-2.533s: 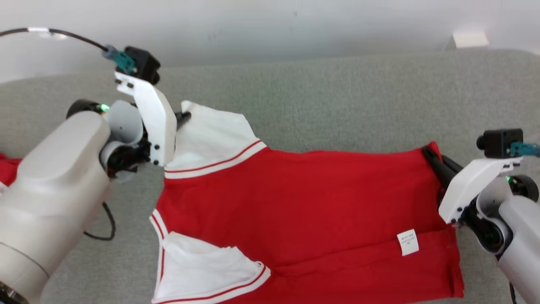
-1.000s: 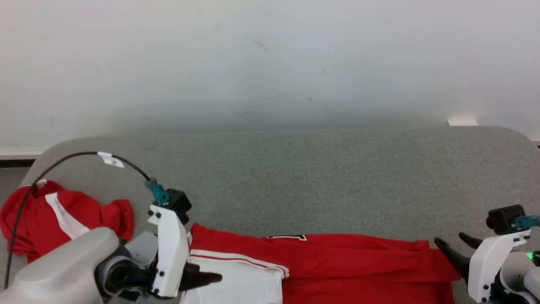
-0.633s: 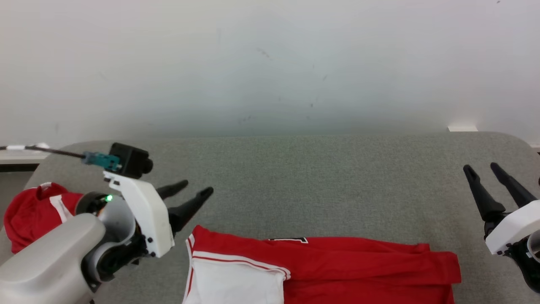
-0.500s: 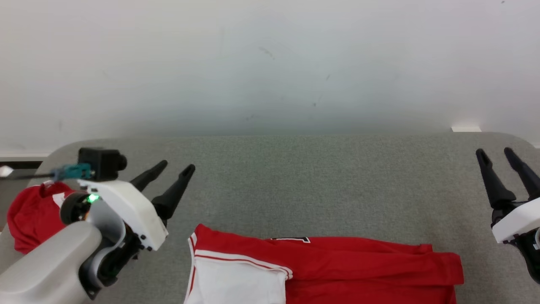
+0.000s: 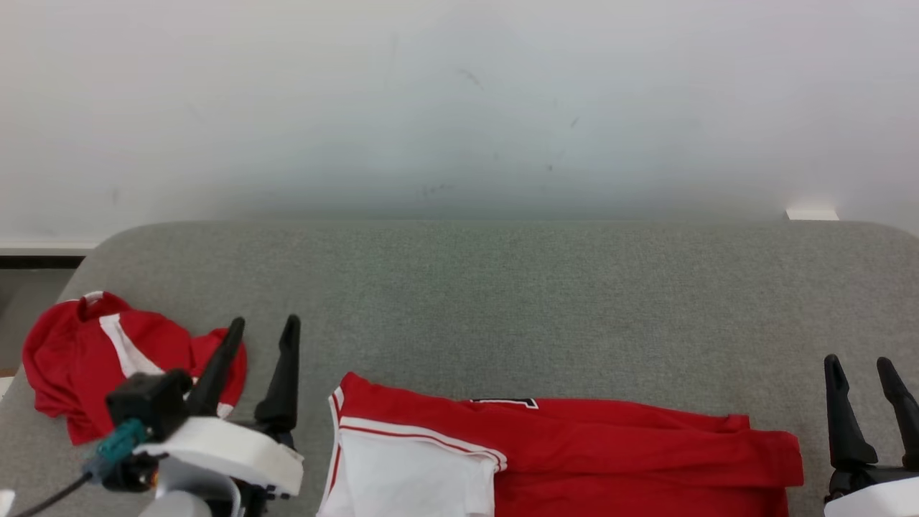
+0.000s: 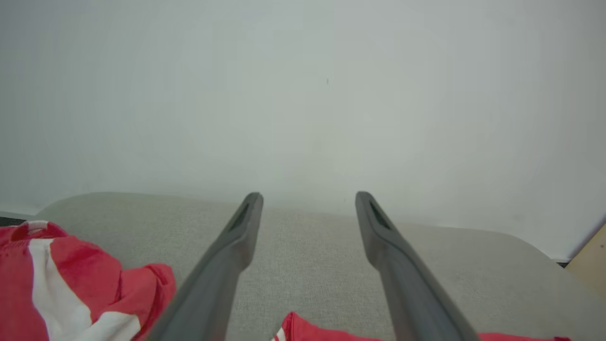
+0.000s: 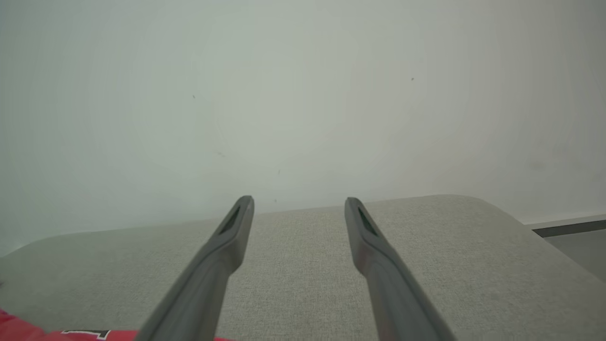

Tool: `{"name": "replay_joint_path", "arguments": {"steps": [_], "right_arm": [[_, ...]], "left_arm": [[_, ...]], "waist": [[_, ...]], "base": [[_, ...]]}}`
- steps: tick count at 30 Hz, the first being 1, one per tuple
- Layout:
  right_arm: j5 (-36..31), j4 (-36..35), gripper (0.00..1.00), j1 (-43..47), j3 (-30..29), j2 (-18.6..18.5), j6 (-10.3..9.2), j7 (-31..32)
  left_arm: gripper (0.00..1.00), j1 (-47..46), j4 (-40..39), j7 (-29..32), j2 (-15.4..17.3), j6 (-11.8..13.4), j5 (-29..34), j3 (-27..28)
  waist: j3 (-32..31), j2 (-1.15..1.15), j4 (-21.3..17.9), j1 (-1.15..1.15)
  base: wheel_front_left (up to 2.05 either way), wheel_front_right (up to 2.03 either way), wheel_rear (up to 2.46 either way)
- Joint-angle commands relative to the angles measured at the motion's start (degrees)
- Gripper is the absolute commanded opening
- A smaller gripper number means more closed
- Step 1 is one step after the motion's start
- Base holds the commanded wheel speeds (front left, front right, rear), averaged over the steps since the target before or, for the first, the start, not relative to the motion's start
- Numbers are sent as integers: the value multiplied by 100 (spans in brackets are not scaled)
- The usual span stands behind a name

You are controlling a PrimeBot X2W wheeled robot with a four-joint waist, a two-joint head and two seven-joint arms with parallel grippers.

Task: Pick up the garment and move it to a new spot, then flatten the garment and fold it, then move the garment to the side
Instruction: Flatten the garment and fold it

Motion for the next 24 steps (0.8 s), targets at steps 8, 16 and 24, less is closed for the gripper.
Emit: {"name": "replay_joint_path", "arguments": {"steps": [8, 16, 24], "right_arm": [[-470, -347, 100, 792, -331, 419, -14, 3], [-504, 333, 100, 491, -113, 386, -14, 136], [-188, 1339, 100, -168, 257, 410, -14, 980]], "left_arm": [[100, 1280, -220, -10, -1189, -439, 1610, 1187], [100, 1538, 52, -11, -1915, -1172, 2206, 1925], [100, 1543, 347, -10, -2345, -1650, 2496, 2274]], "waist": [[118, 0, -38, 0], [169, 0, -59, 0], [198, 0, -87, 0]], "base": [[0, 0, 0], [0, 0, 0], [0, 0, 0]]}}
